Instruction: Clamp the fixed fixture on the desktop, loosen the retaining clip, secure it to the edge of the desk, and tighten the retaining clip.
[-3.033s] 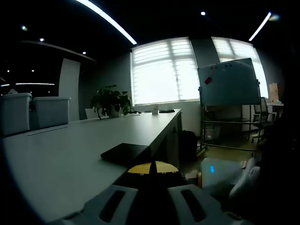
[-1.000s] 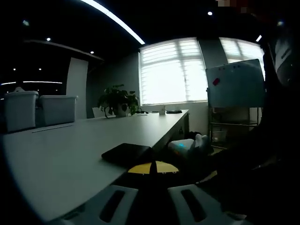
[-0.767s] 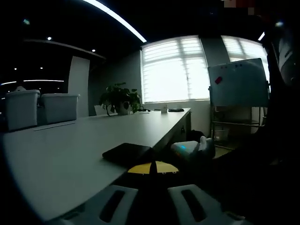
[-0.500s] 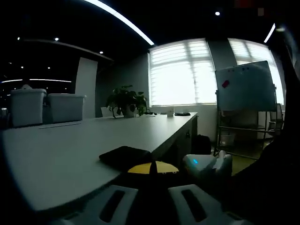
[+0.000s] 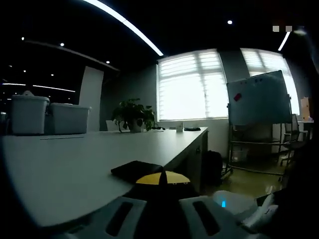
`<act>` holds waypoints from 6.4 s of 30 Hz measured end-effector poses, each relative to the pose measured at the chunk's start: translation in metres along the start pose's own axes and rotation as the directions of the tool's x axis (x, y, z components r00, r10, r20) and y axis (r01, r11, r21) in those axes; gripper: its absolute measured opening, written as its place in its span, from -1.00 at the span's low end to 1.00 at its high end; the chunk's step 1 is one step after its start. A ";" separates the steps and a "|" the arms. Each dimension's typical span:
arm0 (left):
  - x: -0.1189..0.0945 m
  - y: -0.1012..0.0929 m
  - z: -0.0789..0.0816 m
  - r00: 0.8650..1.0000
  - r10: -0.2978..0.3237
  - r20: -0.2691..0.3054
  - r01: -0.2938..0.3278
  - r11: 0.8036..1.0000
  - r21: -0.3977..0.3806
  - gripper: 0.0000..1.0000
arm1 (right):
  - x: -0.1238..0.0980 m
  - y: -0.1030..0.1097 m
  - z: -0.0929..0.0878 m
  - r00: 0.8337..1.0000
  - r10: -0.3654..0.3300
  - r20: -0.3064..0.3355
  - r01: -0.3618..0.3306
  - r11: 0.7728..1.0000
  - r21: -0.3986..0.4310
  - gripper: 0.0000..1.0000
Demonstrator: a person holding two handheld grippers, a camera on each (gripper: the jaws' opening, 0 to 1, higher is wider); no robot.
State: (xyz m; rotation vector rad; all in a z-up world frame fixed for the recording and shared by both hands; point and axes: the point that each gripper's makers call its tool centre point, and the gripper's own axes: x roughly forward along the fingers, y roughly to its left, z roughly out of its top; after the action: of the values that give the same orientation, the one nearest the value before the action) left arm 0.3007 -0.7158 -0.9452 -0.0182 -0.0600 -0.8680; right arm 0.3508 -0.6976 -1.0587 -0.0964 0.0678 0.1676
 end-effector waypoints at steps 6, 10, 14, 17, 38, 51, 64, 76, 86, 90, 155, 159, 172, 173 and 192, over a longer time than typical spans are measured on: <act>-0.004 -0.001 0.003 1.000 -0.004 0.015 0.005 1.000 -0.010 -0.98 | 0.003 -0.006 0.004 0.999 -0.046 0.003 0.046 0.999 0.000 -0.27; -0.005 -0.003 0.003 1.000 -0.012 0.024 0.013 1.000 -0.012 -0.98 | 0.003 -0.008 0.006 0.998 -0.055 0.010 0.056 0.998 -0.042 -0.45; -0.005 -0.004 0.004 1.000 -0.013 0.024 0.013 1.000 -0.003 -0.98 | 0.001 -0.006 0.006 0.999 -0.034 0.002 0.034 0.998 -0.045 -0.47; -0.005 -0.003 0.004 0.999 -0.019 0.027 0.019 1.000 -0.013 -0.99 | 0.000 -0.004 0.006 0.999 0.035 0.004 -0.035 0.997 -0.063 -0.48; -0.002 -0.002 0.002 1.000 -0.010 -0.027 0.011 1.000 0.023 -0.99 | -0.009 0.025 0.006 0.631 0.776 -0.015 -0.770 0.624 -0.137 -0.52; 0.000 -0.003 0.001 0.999 -0.025 -0.045 0.026 1.000 0.009 -0.99 | -0.014 0.025 0.007 0.475 0.880 0.007 -0.871 0.470 -0.144 -0.50; 0.000 -0.005 0.000 0.998 -0.026 -0.051 0.030 0.998 0.063 -0.99 | -0.008 0.014 0.000 0.621 0.782 -0.056 -0.781 0.611 -0.132 -0.40; -0.002 -0.006 0.002 0.999 -0.047 0.005 0.047 0.999 0.004 -0.99 | -0.019 -0.010 -0.010 0.957 0.289 -0.032 -0.291 0.951 -0.109 -0.26; -0.007 -0.006 0.004 0.996 -0.077 0.035 0.077 0.997 -0.023 -0.99 | -0.011 -0.011 -0.001 0.989 0.142 -0.048 -0.145 0.987 -0.075 -0.21; -0.007 -0.006 0.005 0.996 -0.081 0.044 0.083 0.996 -0.030 -0.99 | -0.002 -0.007 0.001 0.992 0.116 -0.048 -0.119 0.991 -0.057 -0.16; 0.002 -0.011 -0.010 0.994 -0.096 -0.049 0.098 0.995 0.036 -0.99 | -0.014 -0.009 -0.001 0.861 0.509 -0.011 -0.499 0.840 -0.212 -0.33; -0.002 -0.009 -0.009 0.995 -0.096 -0.030 0.097 0.995 0.037 -0.99 | -0.018 -0.011 -0.005 0.939 0.343 0.009 -0.340 0.933 -0.120 -0.26; -0.005 -0.008 -0.007 0.992 -0.123 -0.016 0.123 0.992 0.014 -0.99 | 0.000 -0.009 -0.009 0.997 0.061 -0.046 -0.061 0.998 0.001 -0.27; -0.005 -0.009 -0.007 0.992 -0.124 -0.017 0.125 0.992 0.014 -0.99 | 0.000 -0.010 -0.008 0.997 0.056 -0.043 -0.056 0.998 -0.001 -0.29; -0.004 -0.009 -0.007 0.994 -0.106 -0.021 0.106 0.994 0.031 -0.99 | -0.003 -0.006 -0.002 0.986 0.161 -0.042 -0.165 0.981 -0.104 -0.50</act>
State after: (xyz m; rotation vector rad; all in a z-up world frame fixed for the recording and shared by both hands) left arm 0.2915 -0.7193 -0.9522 0.0236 -0.0573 -0.9733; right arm 0.3492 -0.7045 -1.0597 -0.2008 0.0997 0.3338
